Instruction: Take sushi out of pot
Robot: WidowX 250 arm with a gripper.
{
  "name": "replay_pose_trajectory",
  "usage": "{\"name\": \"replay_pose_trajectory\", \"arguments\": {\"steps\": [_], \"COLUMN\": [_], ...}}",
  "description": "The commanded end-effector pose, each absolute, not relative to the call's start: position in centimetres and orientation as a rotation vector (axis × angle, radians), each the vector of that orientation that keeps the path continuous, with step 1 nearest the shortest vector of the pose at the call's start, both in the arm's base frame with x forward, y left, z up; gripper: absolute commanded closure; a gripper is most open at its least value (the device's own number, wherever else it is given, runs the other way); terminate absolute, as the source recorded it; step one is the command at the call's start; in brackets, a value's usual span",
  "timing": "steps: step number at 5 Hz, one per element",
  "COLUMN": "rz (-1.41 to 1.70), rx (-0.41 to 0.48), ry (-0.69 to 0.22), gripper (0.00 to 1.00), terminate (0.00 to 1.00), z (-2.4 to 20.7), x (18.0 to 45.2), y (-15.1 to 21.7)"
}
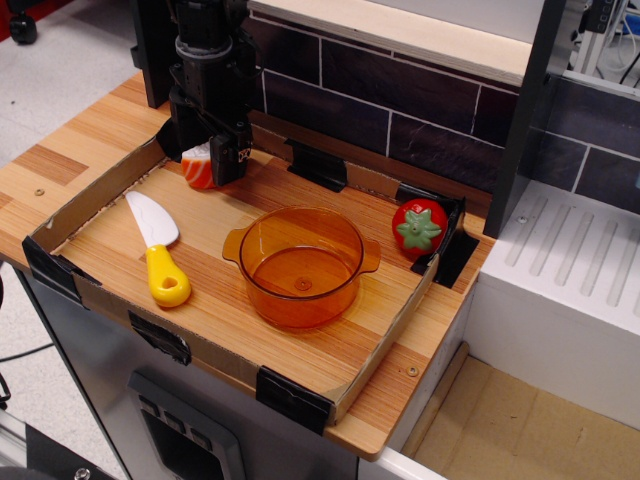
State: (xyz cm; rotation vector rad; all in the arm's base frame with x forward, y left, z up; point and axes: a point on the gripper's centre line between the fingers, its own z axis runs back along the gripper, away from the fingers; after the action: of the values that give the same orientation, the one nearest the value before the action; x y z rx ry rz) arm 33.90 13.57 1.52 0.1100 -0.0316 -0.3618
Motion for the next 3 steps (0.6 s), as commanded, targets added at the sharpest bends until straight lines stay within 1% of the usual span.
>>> {"name": "replay_pose_trajectory", "arguments": {"steps": [1, 2, 3], "rz": [-0.312, -0.327, -0.327], "rx": [0.19, 0.158, 0.158], "ry": [-0.243, -0.248, -0.248], "gripper": [0.0, 0.0, 0.0], "terminate": [0.0, 0.0, 0.0], "z": [10.9, 13.0, 13.0], "x": [32.2, 31.6, 31.6], "y": [14.3, 13.6, 13.6]}}
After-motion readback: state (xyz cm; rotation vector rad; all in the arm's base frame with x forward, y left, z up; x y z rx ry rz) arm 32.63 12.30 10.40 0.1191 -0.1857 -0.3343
